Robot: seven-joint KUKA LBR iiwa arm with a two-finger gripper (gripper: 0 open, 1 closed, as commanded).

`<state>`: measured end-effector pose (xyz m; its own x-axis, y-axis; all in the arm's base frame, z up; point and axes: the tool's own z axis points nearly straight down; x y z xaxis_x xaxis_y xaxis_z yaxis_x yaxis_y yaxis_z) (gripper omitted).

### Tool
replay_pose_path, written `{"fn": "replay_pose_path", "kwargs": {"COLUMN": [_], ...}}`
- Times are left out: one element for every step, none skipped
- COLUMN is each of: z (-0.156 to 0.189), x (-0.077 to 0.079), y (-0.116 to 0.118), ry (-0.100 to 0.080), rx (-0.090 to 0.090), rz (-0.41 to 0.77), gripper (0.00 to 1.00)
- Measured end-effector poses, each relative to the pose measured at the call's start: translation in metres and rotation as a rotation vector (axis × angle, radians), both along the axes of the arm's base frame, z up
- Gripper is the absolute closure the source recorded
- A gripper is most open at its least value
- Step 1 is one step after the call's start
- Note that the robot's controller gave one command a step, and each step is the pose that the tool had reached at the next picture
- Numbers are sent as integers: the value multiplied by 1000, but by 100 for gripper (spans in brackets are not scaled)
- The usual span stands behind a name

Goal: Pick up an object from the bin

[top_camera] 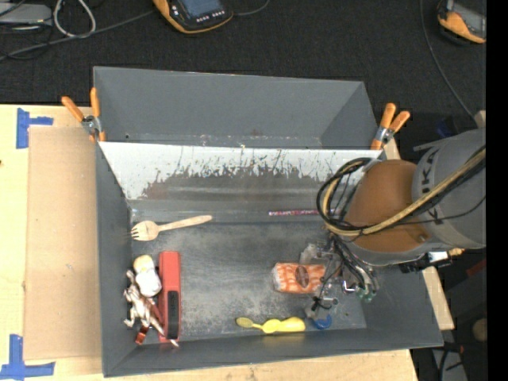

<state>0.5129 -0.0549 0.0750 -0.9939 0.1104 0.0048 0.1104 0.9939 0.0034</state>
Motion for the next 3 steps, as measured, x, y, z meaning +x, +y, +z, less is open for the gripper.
{"fn": "replay_pose_path", "kwargs": {"z": [-6,-8,-8], "x": [13,4,4], "y": [12,4,4], "ry": [-10,0,0], "rx": [-3,-2,-2], "rz": [-101,-39,-38], "gripper": [0,100,100]}}
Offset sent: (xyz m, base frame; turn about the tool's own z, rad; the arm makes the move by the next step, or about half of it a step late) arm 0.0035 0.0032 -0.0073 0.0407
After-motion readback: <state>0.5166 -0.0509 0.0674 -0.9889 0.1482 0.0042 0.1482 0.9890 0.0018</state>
